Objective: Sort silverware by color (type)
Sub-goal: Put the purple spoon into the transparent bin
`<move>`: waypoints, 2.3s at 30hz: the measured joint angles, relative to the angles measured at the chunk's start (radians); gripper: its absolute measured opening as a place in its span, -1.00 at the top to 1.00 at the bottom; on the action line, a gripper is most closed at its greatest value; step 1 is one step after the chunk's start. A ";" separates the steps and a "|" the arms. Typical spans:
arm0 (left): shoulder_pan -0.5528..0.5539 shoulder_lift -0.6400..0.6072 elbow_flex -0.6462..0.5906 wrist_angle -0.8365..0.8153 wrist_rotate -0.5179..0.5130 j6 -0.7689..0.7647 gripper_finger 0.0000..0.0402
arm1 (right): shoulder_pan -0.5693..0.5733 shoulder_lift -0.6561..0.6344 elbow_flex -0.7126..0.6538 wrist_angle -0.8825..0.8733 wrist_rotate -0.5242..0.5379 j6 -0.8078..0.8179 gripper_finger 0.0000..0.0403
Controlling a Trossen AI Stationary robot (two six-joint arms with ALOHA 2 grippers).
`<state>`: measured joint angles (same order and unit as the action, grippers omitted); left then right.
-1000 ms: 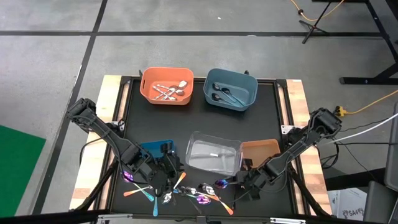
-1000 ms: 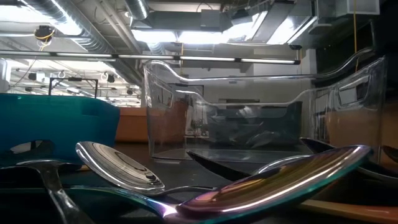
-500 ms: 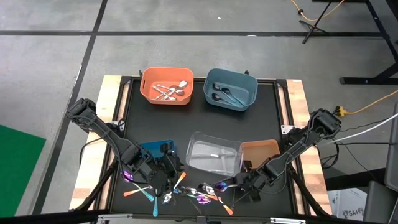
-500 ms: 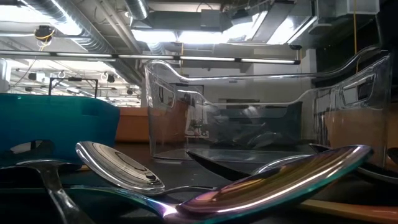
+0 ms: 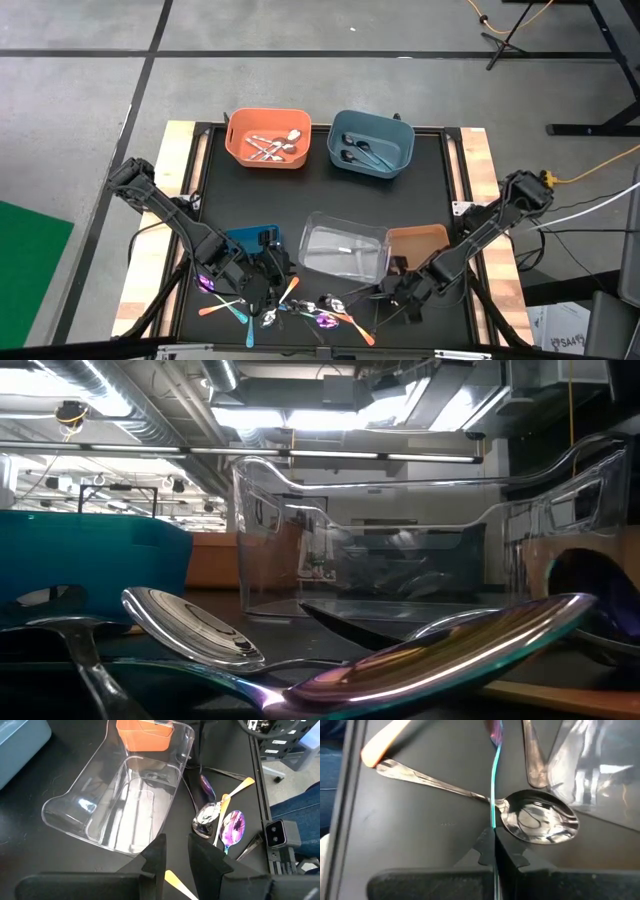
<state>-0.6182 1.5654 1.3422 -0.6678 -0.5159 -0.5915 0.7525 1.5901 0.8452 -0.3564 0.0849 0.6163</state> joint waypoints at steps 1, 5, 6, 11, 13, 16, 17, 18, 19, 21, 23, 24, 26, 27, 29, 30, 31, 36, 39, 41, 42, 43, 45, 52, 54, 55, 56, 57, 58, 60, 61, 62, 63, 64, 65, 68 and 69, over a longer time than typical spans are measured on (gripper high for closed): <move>0.000 0.000 0.000 0.000 0.000 0.000 0.63 | 0.000 -0.011 0.000 -0.006 0.000 0.000 1.00; 0.000 0.000 0.000 0.000 0.000 0.000 0.63 | 0.000 -0.045 0.000 -0.020 0.002 0.000 1.00; 0.000 0.000 0.000 0.000 0.000 0.000 0.63 | 0.000 -0.049 0.000 -0.021 0.006 0.000 1.00; 0.000 0.000 0.000 0.000 0.000 0.000 0.63 | 0.000 -0.048 -0.004 -0.019 0.010 0.001 1.00; 0.000 0.000 0.000 0.000 0.000 0.000 0.63 | 0.000 -0.042 -0.008 -0.023 0.009 0.004 1.00; 0.000 0.000 0.000 0.000 0.000 0.000 0.63 | 0.000 -0.033 -0.008 -0.019 -0.008 0.005 1.00; 0.000 0.000 0.000 0.000 0.000 0.000 0.63 | 0.000 -0.033 -0.008 -0.010 -0.009 0.005 1.00; 0.000 0.000 0.000 0.000 0.000 0.000 0.63 | 0.000 -0.033 -0.008 0.002 -0.010 0.005 1.00; 0.000 0.000 0.000 0.000 0.000 0.000 0.63 | 0.000 -0.032 -0.008 0.013 -0.011 0.006 1.00; 0.000 0.000 0.000 0.000 0.000 0.000 0.63 | 0.000 -0.032 -0.008 0.034 -0.009 0.008 1.00; 0.000 0.000 0.000 0.000 0.000 0.000 0.63 | 0.000 -0.032 -0.008 0.062 -0.011 0.009 1.00; 0.000 0.000 0.000 0.000 0.000 0.000 0.63 | 0.000 -0.032 -0.008 0.078 -0.017 0.007 1.00; 0.000 0.000 0.000 0.000 0.000 0.000 0.63 | 0.000 -0.032 -0.008 0.100 -0.018 0.007 1.00; 0.000 0.000 0.000 0.000 0.000 0.000 0.63 | 0.000 -0.032 -0.008 0.112 -0.018 0.007 1.00; 0.000 0.000 0.000 0.000 0.000 0.000 0.63 | 0.000 -0.032 -0.008 0.133 -0.018 0.006 0.97; 0.000 0.000 0.000 0.000 0.000 0.000 0.63 | 0.000 -0.032 -0.008 0.136 -0.018 0.006 0.94; 0.000 0.000 0.000 0.000 0.000 0.000 0.63 | 0.000 -0.032 -0.008 0.136 -0.017 0.007 0.90; 0.000 0.000 0.000 0.000 0.000 0.000 0.63 | 0.000 -0.032 -0.009 0.148 0.008 0.006 0.64; 0.000 0.000 0.000 0.000 0.000 0.000 0.63 | 0.000 -0.032 -0.009 0.146 0.061 0.006 0.49; 0.000 0.000 0.000 0.000 0.000 0.000 0.63 | 0.000 -0.032 -0.009 0.146 0.104 0.006 0.42; 0.000 0.000 0.000 0.000 0.000 0.000 0.63 | 0.000 -0.032 -0.009 0.146 0.126 0.005 0.40; 0.000 0.000 0.000 0.000 0.000 0.000 0.63 | 0.000 -0.032 -0.009 0.145 0.147 0.006 0.38; 0.000 0.000 0.000 0.000 0.000 0.000 0.63 | 0.000 -0.032 -0.009 0.145 0.183 0.006 0.35; 0.000 0.000 0.000 0.000 0.000 0.000 0.63 | -0.015 -0.032 -0.009 0.139 0.270 0.011 0.34; 0.000 0.000 0.000 0.000 0.000 0.000 0.63 | -0.035 -0.032 -0.009 0.117 0.271 0.046 0.34; 0.000 0.000 0.000 0.000 0.000 0.000 0.63 | -0.049 -0.032 -0.009 0.100 0.270 0.067 0.34; 0.000 0.000 0.000 0.000 0.000 0.000 0.63 | -0.062 -0.032 -0.009 0.083 0.266 0.087 0.34; 0.000 0.000 0.000 0.000 0.000 0.000 0.63 | -0.076 -0.032 -0.009 0.070 0.253 0.097 0.34; 0.000 0.000 0.000 0.000 0.000 0.000 0.63 | -0.091 -0.032 -0.009 0.064 0.227 0.105 0.34; 0.000 0.000 0.000 0.000 0.000 0.000 0.63 | -0.116 -0.032 -0.009 0.065 0.154 0.108 0.34; 0.000 0.000 0.000 0.000 0.000 0.000 0.63 | -0.129 -0.032 -0.009 0.070 0.109 0.109 0.34; 0.000 0.000 0.000 0.000 0.000 0.000 0.63 | -0.139 -0.032 -0.009 0.074 0.066 0.109 0.34; 0.000 0.000 0.000 0.000 0.000 -0.001 0.63 | -0.147 -0.032 -0.009 0.077 0.030 0.105 0.34; 0.000 0.000 0.000 0.000 0.000 -0.002 0.63 | -0.151 -0.032 -0.009 0.079 0.007 0.097 0.34; 0.000 0.000 0.000 0.000 0.000 -0.002 0.63 | -0.153 -0.032 -0.009 0.082 -0.008 0.086 0.34; 0.000 0.000 0.000 0.000 0.000 -0.002 0.63 | -0.151 -0.032 -0.009 0.122 -0.013 0.056 0.34; 0.000 0.000 0.000 0.000 0.000 -0.002 0.63 | -0.151 -0.032 -0.009 0.140 -0.019 0.044 0.34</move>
<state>-0.6184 1.5654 1.3424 -0.6678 -0.5163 -0.5934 0.6014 1.5585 0.8360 -0.2166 0.0664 0.6605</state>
